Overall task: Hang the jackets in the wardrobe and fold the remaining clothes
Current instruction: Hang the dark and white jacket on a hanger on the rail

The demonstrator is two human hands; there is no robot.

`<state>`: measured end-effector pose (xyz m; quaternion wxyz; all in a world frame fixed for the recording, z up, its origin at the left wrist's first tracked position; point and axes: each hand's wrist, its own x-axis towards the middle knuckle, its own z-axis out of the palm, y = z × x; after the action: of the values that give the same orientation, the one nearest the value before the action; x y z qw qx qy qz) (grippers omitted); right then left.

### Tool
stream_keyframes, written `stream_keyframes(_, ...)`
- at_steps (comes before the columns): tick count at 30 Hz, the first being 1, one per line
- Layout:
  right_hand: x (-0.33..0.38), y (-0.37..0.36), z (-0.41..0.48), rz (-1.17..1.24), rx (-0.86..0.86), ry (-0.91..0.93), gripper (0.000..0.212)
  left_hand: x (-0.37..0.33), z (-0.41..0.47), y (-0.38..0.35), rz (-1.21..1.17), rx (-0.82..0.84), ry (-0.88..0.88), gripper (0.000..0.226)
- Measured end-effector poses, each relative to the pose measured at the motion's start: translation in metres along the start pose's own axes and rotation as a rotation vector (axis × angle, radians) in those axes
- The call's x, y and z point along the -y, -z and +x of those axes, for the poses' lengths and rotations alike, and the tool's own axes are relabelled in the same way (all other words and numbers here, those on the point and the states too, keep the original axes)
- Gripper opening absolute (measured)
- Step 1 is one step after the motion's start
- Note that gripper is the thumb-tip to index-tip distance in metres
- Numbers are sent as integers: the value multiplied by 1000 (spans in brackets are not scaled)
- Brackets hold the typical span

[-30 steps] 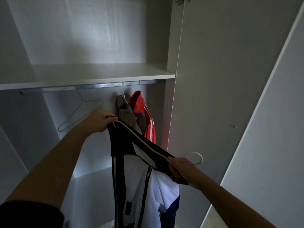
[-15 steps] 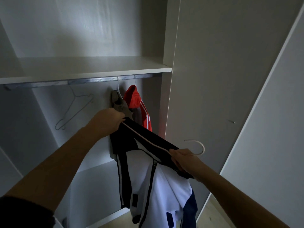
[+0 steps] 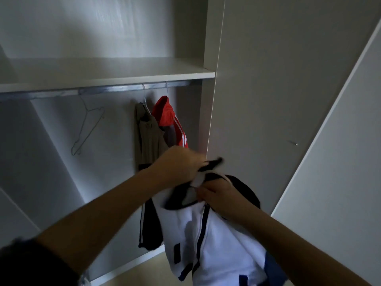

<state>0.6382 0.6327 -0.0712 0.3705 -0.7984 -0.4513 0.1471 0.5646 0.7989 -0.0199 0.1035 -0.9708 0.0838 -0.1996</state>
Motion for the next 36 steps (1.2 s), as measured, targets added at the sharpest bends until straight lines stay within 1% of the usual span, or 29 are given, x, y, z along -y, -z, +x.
stream_keyframes(1,1,-8,4,-25,16,-18,26,-8,9,-5,-52,14,22,24)
stream_keyframes(4,-9,-1,12,93,-37,-145,33,4,22,-11,-133,-35,236,32)
stream_keyframes(5,-12,4,11,107,-37,-176,34,9,19,-14,-161,-40,266,33)
stream_keyframes(10,-15,16,13,178,46,-287,39,7,18,-26,-342,-57,249,33)
stream_keyframes(13,-15,29,14,224,62,-306,39,15,17,-29,-369,-133,251,30)
stream_keyframes(15,-13,38,15,249,67,-292,37,20,15,-31,-406,-120,258,30)
stream_keyframes(17,-10,43,17,272,85,-271,31,25,11,-32,-581,-115,270,27)
stream_keyframes(18,-8,46,19,281,100,-262,28,28,8,-32,-696,-117,283,28)
stream_keyframes(19,-6,48,20,286,120,-253,25,31,4,-33,-753,-120,276,35)
stream_keyframes(20,-3,51,23,294,145,-242,22,35,1,-36,-721,-108,246,43)
stream_keyframes(22,3,59,31,345,182,-217,16,42,-8,-49,-614,-31,221,49)
stream_keyframes(24,10,68,44,426,201,-203,14,48,-16,-60,-603,2,309,48)
stream_keyframes(25,14,73,51,446,205,-200,14,52,-18,-64,-593,-27,354,43)
stream_keyframes(26,16,78,57,440,201,-197,14,57,-21,-68,-571,-68,385,33)
stream_keyframes(27,18,82,63,399,187,-193,15,62,-25,-69,-544,-100,410,24)
stream_keyframes(28,19,85,68,327,167,-184,16,68,-28,-69,-525,-127,423,23)
stream_keyframes(30,18,88,79,181,140,-156,20,80,-37,-71,-529,-162,459,31)
stream_keyframes(31,18,87,86,152,143,-139,21,87,-41,-74,-558,-171,479,35)
stream_keyframes(34,21,74,110,225,169,-90,21,114,-54,-90,-625,-193,563,44)
stream_keyframes(36,25,63,129,308,194,-88,19,139,-63,-101,-640,-178,642,41)
